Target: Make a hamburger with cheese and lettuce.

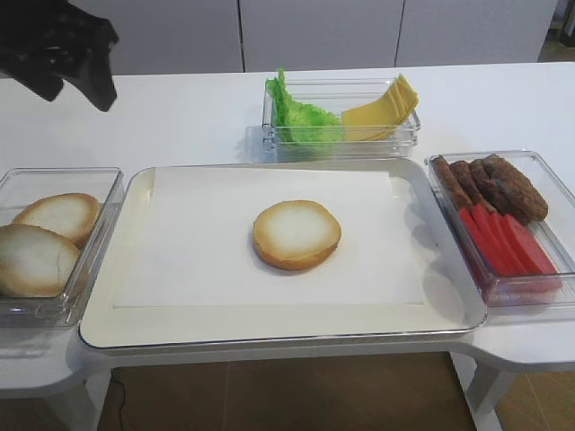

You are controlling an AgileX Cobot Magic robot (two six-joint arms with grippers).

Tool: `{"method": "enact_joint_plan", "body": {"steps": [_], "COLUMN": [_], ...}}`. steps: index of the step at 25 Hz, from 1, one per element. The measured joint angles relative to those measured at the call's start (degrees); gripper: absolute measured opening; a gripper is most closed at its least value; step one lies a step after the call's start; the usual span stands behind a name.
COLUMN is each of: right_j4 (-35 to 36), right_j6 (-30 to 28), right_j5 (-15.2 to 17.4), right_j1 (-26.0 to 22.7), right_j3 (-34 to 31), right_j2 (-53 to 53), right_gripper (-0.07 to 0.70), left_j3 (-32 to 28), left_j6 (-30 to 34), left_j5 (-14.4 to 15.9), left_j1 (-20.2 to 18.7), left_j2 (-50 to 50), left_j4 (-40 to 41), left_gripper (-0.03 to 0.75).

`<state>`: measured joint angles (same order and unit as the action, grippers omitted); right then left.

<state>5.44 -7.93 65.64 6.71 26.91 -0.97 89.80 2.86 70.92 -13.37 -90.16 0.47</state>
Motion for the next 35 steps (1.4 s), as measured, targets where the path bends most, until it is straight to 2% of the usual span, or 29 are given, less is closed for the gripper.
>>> {"method": "enact_joint_plan", "body": {"steps": [6,13,20,35], "right_j4": [0.00,0.00,0.00,0.00], "right_j6": [0.00,0.00,0.00,0.00], "right_j5": [0.00,0.00,0.00,0.00], "right_j1": [0.00,0.00,0.00,0.00], "right_j3": [0.00,0.00,0.00,0.00], "right_j2": [0.00,0.00,0.00,0.00], "right_gripper": [0.135,0.135,0.135,0.135], "left_j3": [-3.92,-17.77,-30.00,-46.04], "left_j6": [-0.13,-0.13,-1.53,-6.59], "left_j5": [0.12,0.34,0.67,1.25], "left_j1": [7.44,14.55,15.19,15.24], "left_j2": [5.92,18.43,32.71,60.07], "left_j4": [1.71,3.90,4.60,7.13], "left_gripper": [0.477,0.477,0.477,0.477]}}
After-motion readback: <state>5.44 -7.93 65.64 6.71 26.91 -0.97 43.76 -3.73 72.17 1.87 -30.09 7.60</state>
